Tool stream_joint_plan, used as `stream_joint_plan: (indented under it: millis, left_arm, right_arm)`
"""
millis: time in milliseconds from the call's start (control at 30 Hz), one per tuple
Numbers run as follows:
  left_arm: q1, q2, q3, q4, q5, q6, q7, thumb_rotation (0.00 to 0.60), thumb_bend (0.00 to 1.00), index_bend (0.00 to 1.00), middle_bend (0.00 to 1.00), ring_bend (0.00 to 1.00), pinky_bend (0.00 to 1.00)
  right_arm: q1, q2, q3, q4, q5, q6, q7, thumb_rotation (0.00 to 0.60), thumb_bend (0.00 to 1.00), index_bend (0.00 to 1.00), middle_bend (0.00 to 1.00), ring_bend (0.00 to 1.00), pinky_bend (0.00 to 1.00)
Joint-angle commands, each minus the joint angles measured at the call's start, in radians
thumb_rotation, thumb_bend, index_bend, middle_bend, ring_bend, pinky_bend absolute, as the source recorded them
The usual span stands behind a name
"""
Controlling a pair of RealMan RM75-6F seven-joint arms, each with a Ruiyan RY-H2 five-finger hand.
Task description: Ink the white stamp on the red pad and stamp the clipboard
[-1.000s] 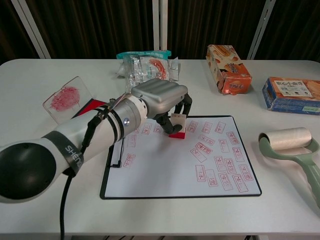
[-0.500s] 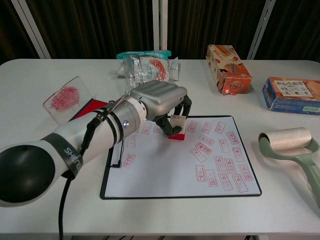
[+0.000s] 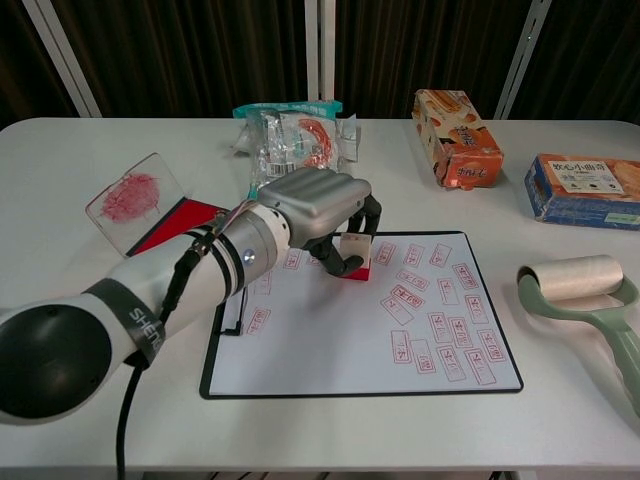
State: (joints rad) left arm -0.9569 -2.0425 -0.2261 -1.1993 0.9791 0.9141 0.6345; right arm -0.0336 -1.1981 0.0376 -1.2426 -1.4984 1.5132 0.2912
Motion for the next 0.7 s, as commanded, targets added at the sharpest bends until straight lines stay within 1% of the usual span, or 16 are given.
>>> stream_joint_plan:
  millis: [33,333,700]
  left_arm:
    - [0.002,-0.008,0.003,0.012,0.007,0.001,-0.012,0.600,0.48,0.72,0.73,1.00,1.00]
    - [0.007,-0.013,0.009,0.034,0.032,0.001,-0.034,0.600,0.48,0.73,0.73,1.00,1.00]
    - [0.016,-0.015,0.008,0.042,0.034,0.000,-0.041,0.600,0.48,0.73,0.74,1.00,1.00]
  right_arm:
    - [0.000,0.000,0.000,-0.001,-0.001,0.001,-0.001,0.600,0.32,0.00,0.00,0.00,0.00]
    - [0.002,-0.001,-0.001,0.001,-0.001,-0.004,-0.002,0.600,0.32,0.00,0.00,0.00,0.00]
    - [0.000,0.004,-0.004,-0.007,-0.004,-0.003,-0.008,0.600,0.32,0.00,0.00,0.00,0.00]
